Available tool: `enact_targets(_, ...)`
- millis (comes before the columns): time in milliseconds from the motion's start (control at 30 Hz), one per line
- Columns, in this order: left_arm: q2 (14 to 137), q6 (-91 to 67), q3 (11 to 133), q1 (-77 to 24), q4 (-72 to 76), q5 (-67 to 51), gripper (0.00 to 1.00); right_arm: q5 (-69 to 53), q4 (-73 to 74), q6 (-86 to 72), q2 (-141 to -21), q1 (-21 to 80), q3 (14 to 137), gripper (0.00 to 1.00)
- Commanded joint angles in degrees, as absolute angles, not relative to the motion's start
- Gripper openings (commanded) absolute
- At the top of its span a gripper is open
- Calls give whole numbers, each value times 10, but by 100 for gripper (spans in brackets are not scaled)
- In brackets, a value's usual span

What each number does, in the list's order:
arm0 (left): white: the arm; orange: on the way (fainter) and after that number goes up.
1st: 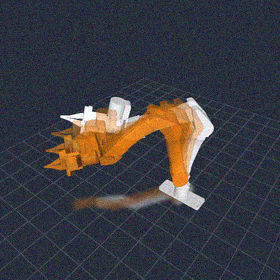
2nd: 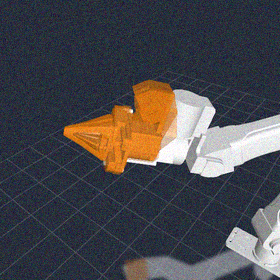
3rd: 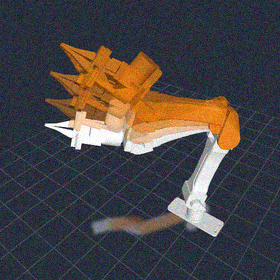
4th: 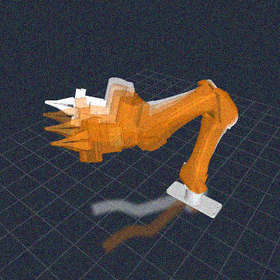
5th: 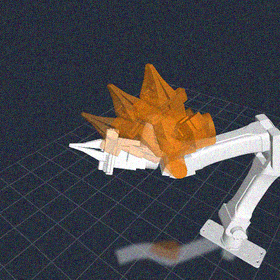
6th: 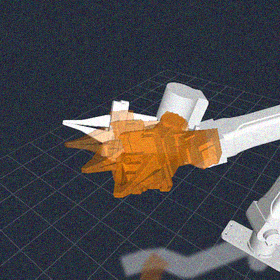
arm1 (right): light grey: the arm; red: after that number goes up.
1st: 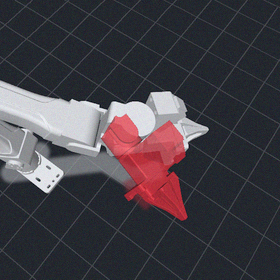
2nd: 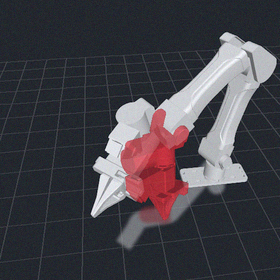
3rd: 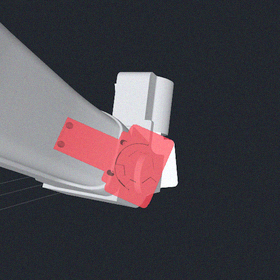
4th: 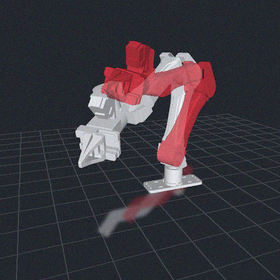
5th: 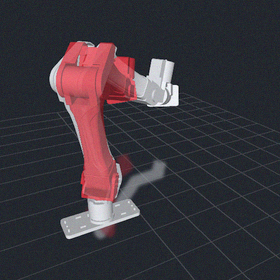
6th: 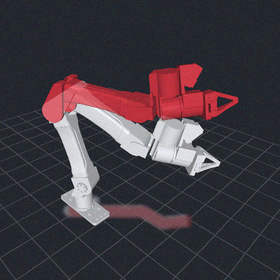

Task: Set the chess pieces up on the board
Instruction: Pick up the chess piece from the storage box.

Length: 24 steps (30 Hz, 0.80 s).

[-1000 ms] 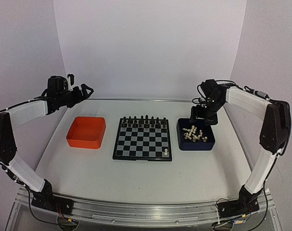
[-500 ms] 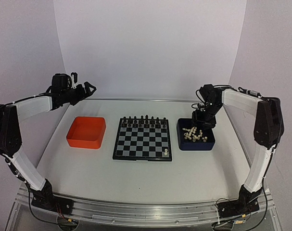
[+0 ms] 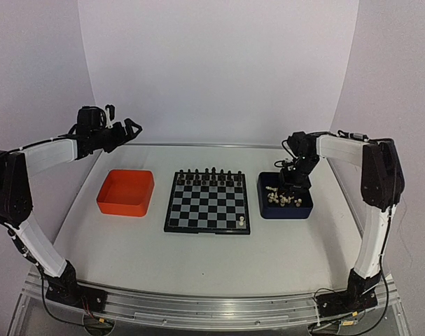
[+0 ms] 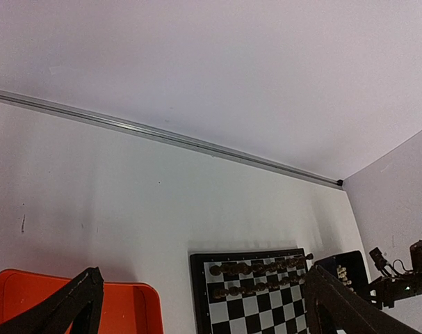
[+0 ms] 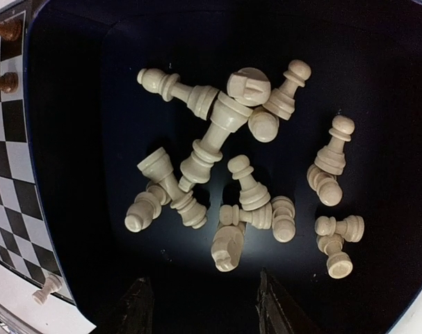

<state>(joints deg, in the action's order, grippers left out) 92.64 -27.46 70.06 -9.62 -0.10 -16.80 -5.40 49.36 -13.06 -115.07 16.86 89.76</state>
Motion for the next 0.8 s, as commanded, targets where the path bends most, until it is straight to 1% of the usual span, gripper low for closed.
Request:
enact_targets(0,926,-277,724,-102,4,-174,100,-69,500,-108,-1167,168,918,46)
enact_targets(133,925,-278,721,-103,4,-173,100,-73,501,-105,-1176,167,921,40)
enact_targets(600,934,-282,718,-105,4,-178,100,-42,506,-74,-1199,167,929,31)
enact_targets(767,932,-285,715,-106,4,-175,100,-37,506,-67,-1203,167,930,23)
